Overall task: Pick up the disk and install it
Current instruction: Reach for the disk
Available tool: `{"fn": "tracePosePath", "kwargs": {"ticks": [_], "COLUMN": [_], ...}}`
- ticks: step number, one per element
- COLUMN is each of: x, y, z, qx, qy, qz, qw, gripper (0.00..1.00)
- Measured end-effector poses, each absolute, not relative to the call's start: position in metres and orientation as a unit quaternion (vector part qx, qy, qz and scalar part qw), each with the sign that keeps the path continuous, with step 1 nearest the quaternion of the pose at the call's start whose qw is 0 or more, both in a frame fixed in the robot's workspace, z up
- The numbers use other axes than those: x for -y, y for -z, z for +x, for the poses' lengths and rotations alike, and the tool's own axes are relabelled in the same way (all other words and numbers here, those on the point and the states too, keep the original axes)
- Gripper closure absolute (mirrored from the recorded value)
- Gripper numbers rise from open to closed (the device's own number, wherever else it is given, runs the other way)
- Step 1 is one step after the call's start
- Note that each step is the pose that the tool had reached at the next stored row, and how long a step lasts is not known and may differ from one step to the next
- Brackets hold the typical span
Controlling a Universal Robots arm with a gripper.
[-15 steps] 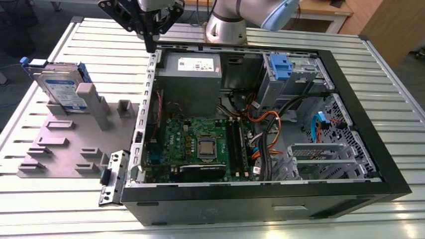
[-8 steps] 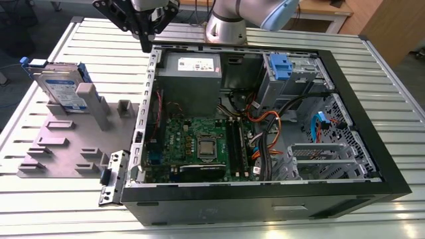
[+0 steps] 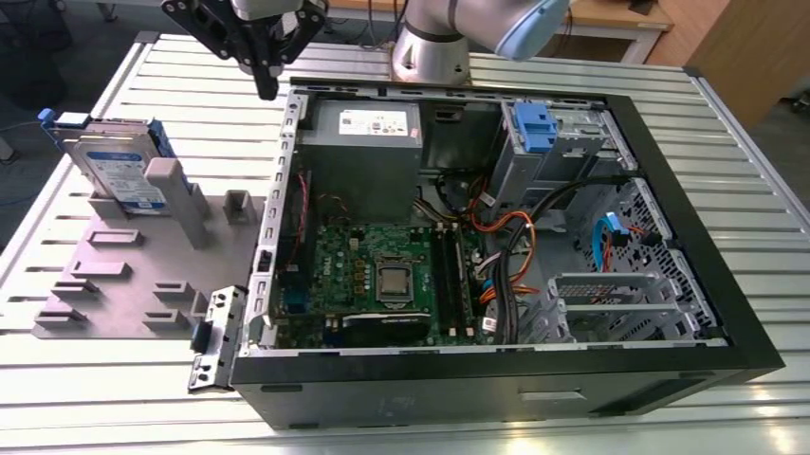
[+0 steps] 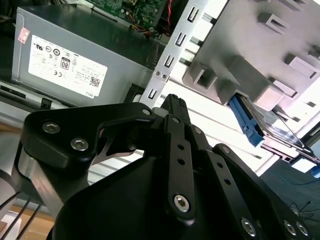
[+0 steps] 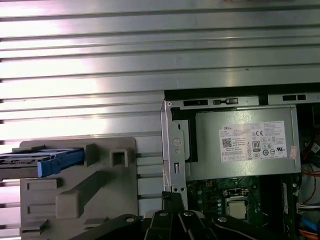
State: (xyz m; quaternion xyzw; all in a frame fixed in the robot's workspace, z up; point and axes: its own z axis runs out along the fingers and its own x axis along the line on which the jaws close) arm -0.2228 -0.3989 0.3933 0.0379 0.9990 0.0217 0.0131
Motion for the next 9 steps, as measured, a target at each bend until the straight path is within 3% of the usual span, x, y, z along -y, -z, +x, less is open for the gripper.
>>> {"fn": "tracePosePath", "kwargs": {"ticks": [9], "x": [0.399], "y": [-0.393], "z": [-0.236], "qx": [-0.999], "qy": [-0.022], "qz": [0.038], "qw": [0.013], "gripper": [0.89]}}
